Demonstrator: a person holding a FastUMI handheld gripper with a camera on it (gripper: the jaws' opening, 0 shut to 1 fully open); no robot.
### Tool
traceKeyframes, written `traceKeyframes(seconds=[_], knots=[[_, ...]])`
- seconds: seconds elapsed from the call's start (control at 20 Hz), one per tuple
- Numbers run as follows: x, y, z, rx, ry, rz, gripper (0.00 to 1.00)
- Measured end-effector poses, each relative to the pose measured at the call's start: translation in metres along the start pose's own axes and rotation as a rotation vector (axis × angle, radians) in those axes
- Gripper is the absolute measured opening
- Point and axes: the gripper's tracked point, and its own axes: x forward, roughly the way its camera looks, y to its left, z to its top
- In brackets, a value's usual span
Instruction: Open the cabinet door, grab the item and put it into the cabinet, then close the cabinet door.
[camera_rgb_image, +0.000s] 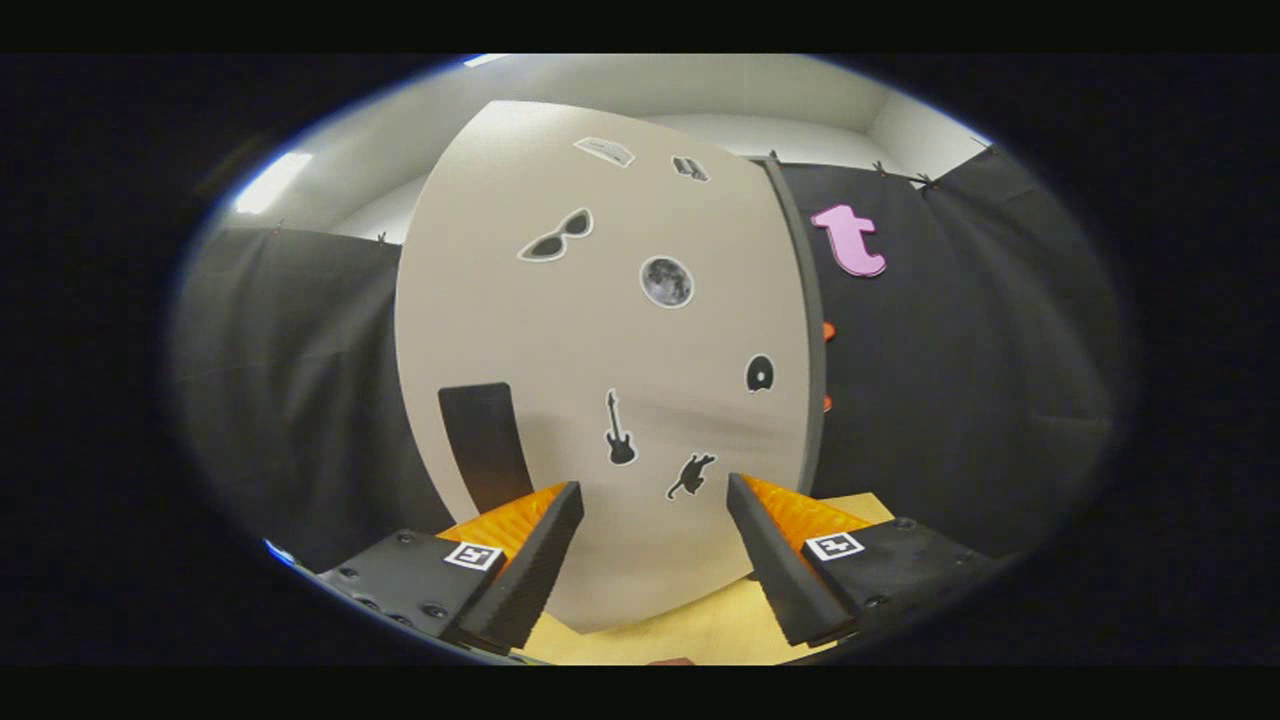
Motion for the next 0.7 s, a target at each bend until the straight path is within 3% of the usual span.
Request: traceKeyframes(seconds=[0.3, 0.7], knots=[[-0.007, 0.021, -0.005, -0.017, -0.006, 0.042, 0.94], [0.028, 0.042, -0.01, -0.011, -0.018, 0.054, 0.93]])
